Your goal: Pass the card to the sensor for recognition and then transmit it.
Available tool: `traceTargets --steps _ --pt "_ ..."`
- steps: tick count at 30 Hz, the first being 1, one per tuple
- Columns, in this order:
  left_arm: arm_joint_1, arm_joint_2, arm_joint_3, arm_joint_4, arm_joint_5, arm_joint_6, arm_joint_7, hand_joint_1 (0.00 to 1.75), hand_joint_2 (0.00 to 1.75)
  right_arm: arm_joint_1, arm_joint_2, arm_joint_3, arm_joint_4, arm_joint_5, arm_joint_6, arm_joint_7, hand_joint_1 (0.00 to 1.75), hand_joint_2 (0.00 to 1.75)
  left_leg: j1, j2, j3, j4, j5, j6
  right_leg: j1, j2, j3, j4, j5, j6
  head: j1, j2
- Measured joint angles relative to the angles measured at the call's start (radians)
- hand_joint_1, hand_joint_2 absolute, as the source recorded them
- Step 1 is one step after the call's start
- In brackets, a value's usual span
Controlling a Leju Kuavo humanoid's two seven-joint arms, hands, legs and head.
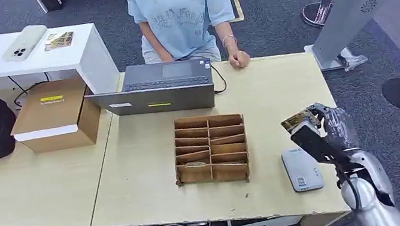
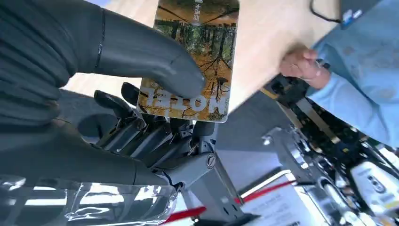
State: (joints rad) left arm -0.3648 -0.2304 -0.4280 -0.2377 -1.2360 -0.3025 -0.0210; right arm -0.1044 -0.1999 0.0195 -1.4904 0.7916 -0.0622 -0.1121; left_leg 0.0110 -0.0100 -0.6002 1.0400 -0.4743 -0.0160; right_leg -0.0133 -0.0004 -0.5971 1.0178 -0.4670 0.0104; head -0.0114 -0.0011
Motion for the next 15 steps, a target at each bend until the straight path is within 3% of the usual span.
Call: traceTargets --steps 9,15 --pt "-0.013 -0.004 -0.010 0.000 -0.016 -0.026 -0.001 0.00 0.00 -0.123 0.007 0.100 -0.009 0.075 -0.048 0.006 1.75 1.75 0.000 0.000 0.000 0.000 0.000 0.000 0.000 0.000 0.000 0.001 0.000 0.000 0.000 0.000" --pt "-0.025 -0.011 -0.036 0.000 -0.044 -0.011 -0.019 0.00 0.00 -0.221 0.035 0.186 0.026 0.201 -0.141 0.050 1.75 1.75 0.000 0.000 0.000 0.000 0.001 0.000 0.000 0.000 0.000 0.001 0.000 0.000 0.000 0.000"
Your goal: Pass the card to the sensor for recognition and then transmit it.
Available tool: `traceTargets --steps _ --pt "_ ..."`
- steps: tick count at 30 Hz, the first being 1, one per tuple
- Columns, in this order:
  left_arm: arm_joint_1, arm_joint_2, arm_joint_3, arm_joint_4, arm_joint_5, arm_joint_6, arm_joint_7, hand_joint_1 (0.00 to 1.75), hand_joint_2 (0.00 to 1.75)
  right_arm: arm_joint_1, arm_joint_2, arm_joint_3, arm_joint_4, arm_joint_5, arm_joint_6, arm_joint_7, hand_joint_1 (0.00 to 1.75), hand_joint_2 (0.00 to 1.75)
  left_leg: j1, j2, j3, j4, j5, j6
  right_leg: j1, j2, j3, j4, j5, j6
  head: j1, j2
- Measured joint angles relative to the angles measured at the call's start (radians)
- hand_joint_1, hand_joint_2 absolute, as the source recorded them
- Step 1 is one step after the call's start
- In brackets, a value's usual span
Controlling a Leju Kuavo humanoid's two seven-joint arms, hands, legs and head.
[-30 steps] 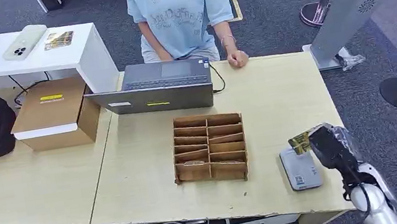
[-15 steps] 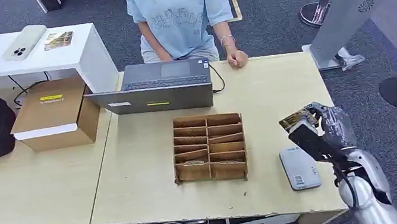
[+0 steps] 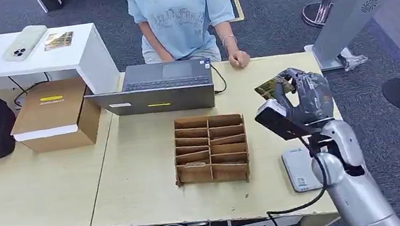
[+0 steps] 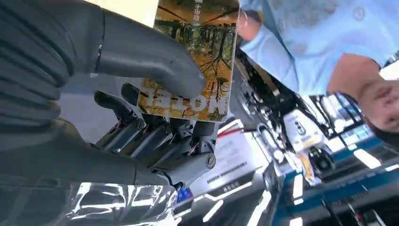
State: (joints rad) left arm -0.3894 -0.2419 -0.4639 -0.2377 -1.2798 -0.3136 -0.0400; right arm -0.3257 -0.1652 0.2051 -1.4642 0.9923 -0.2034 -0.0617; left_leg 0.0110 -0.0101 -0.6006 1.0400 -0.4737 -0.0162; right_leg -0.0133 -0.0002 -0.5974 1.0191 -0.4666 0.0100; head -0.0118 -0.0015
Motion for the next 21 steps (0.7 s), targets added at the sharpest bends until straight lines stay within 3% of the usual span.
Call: traceTargets --steps 9,17,21 --pt "-0.005 -0.006 -0.025 0.000 -0.023 -0.001 -0.032 0.00 0.00 -0.154 0.045 0.093 0.043 0.184 -0.083 0.062 1.75 1.75 0.000 0.000 0.000 0.000 0.001 -0.001 0.000 0.000 0.000 0.000 0.000 0.000 0.000 0.000" --pt "-0.013 -0.006 -0.049 0.000 -0.045 -0.012 -0.058 0.00 0.00 -0.292 0.080 0.162 0.142 0.223 -0.065 0.052 1.75 1.75 0.000 -0.001 0.000 0.000 0.001 0.000 0.000 -0.001 0.000 0.000 0.000 0.000 0.000 0.000" --pt "0.022 0.006 -0.089 0.000 -0.086 0.054 -0.121 0.00 0.00 -0.353 0.087 0.177 0.213 0.245 -0.063 0.064 1.75 1.75 0.000 -0.001 -0.001 0.000 0.001 0.000 0.000 0.000 0.000 0.001 0.000 0.000 0.001 0.000"
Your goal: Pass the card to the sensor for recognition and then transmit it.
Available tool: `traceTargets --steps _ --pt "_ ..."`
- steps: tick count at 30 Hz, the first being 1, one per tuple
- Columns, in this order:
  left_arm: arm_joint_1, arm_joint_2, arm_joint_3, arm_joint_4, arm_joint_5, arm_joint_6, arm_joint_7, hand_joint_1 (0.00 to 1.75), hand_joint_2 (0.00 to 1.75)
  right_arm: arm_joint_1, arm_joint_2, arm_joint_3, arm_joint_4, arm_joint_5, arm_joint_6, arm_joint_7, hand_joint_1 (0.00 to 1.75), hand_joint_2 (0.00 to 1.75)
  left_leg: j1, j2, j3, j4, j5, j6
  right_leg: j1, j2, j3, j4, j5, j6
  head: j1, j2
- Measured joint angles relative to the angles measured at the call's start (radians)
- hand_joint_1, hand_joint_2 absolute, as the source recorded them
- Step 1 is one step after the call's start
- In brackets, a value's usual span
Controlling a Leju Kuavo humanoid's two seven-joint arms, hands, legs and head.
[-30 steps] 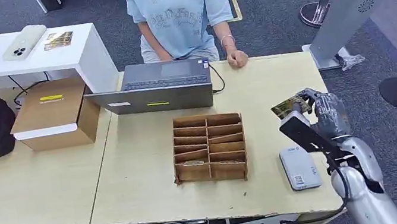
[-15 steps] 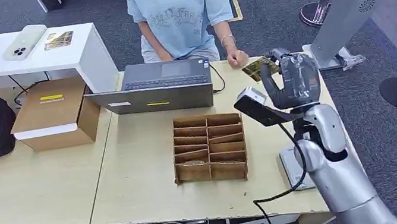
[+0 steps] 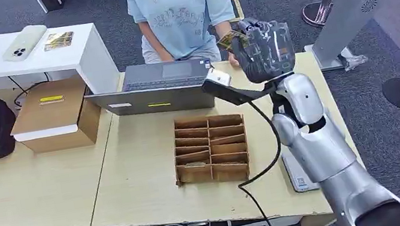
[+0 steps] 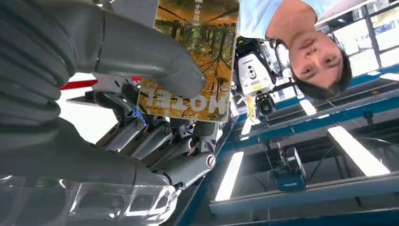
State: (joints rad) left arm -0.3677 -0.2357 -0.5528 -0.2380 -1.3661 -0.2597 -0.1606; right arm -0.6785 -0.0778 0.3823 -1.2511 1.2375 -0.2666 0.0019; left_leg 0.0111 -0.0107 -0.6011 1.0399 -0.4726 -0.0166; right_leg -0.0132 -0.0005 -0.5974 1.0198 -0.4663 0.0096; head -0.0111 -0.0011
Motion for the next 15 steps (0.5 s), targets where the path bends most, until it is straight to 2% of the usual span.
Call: traceTargets --steps 3,8,15 --pt "0.034 0.010 -0.016 0.000 -0.004 0.017 0.000 0.00 0.00 -0.053 0.012 0.007 0.059 0.013 0.006 -0.007 1.75 1.75 0.000 0.000 0.000 0.000 0.000 0.000 0.000 0.000 -0.001 0.000 0.000 0.000 -0.001 0.000" --pt "0.050 0.015 -0.032 -0.001 -0.002 0.010 0.000 0.00 0.00 -0.116 0.044 0.028 0.137 0.043 0.026 -0.001 1.75 1.75 0.000 0.000 -0.001 0.000 0.000 0.000 0.000 -0.001 -0.001 0.000 0.000 0.000 0.000 0.000" --pt "0.052 0.024 -0.050 -0.003 0.008 0.005 -0.007 0.00 0.00 -0.284 0.125 0.042 0.344 0.033 0.089 0.013 1.75 1.75 0.000 0.000 0.000 0.000 0.002 -0.002 0.000 0.000 -0.001 0.000 0.001 -0.002 0.000 0.000"
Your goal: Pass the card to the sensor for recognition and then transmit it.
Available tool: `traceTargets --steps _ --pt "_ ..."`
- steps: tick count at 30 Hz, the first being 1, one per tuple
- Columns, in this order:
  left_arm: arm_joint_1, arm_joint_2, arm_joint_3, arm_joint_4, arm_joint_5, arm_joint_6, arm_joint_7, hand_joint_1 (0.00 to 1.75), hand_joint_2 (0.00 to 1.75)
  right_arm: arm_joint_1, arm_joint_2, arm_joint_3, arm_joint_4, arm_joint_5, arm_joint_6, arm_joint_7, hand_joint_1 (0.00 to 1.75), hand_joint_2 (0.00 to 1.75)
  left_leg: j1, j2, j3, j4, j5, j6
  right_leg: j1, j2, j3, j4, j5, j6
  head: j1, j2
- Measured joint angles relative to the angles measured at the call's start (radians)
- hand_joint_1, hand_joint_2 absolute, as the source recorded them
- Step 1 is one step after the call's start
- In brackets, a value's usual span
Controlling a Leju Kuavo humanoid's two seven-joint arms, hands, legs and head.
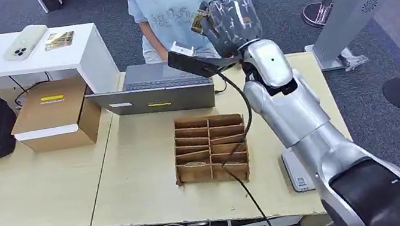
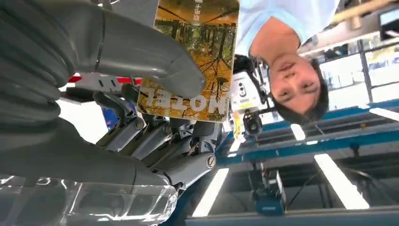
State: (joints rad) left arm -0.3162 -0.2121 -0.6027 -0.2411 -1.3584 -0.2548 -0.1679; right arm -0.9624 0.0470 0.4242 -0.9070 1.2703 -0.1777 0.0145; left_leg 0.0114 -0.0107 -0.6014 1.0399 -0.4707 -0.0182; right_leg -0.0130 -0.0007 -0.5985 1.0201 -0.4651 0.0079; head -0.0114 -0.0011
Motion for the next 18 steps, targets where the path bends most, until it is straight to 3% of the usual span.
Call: traceTargets --steps 7,18 --pt "0.000 0.000 -0.014 0.000 0.003 -0.008 0.004 0.00 0.00 -0.110 0.067 0.014 0.185 0.039 0.040 0.001 1.75 1.75 0.000 0.000 0.000 0.000 0.000 0.000 0.000 0.000 0.000 0.000 0.000 0.000 0.000 0.000" --pt "0.001 0.002 -0.017 0.000 0.003 -0.026 0.006 0.00 0.00 -0.177 0.098 0.026 0.330 0.031 0.096 -0.018 1.75 1.75 0.000 0.000 0.000 0.000 0.000 0.000 0.000 0.000 0.000 0.000 0.000 0.000 0.000 0.000"
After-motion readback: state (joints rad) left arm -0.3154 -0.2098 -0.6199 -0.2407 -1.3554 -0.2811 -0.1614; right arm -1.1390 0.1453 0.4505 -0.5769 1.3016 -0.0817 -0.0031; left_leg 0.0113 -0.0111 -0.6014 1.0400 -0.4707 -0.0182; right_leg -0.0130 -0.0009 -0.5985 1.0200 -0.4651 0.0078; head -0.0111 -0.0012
